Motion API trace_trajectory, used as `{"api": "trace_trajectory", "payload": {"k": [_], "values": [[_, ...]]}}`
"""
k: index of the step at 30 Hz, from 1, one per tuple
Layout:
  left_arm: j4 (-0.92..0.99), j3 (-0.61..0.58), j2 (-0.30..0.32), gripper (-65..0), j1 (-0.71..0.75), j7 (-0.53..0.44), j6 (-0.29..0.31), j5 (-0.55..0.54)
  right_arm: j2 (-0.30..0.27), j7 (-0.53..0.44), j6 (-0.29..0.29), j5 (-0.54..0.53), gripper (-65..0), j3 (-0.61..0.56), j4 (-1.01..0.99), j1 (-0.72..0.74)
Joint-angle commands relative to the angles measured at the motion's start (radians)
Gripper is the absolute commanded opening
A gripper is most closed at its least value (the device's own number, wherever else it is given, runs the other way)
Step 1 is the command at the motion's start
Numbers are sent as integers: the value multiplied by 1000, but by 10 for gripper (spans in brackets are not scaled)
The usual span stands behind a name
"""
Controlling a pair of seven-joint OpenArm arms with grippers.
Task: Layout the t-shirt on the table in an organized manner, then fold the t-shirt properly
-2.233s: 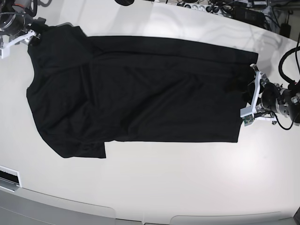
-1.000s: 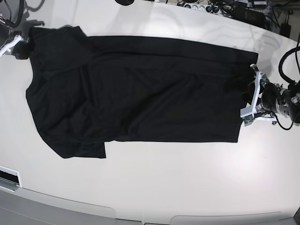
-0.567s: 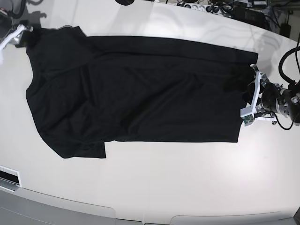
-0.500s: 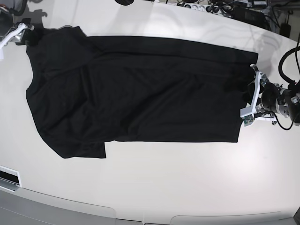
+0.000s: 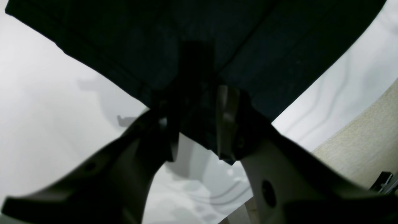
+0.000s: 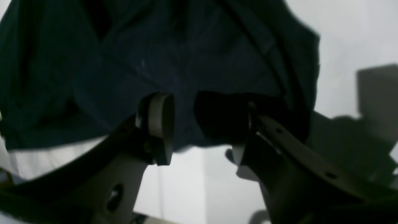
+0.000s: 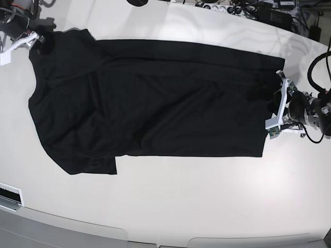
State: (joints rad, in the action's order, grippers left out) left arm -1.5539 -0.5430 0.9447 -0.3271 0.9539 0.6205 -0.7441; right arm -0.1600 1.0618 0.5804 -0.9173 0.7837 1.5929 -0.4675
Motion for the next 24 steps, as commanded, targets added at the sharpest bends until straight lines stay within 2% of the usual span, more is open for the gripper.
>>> {"api": "trace_trajectory", "payload": {"k": [1,6,9,13,19,24], "values": [[-8,12,19,-438,-19,-7,-1,-9,-12,-12,7,-25,-339,8,9,2],[-8,12,19,-438,-19,-7,0,-9,-6,-15,9,-20,-339,8,8,2],[-8,12,19,-438,-19,-7,0,-9,-7,-16,7,27,-339,8,8,2],[-8,12,19,-438,-19,-7,0,-9,-6,-23,-45,85,-339,8,8,-1],[-8,12,19,-438,-19,-7,0,-9,-6,-76,-177,216,-339,8,8,0],[-8,12,19,-438,-19,-7,-1,-9,-6,-76,-181,215,-339,8,8,0]]}}
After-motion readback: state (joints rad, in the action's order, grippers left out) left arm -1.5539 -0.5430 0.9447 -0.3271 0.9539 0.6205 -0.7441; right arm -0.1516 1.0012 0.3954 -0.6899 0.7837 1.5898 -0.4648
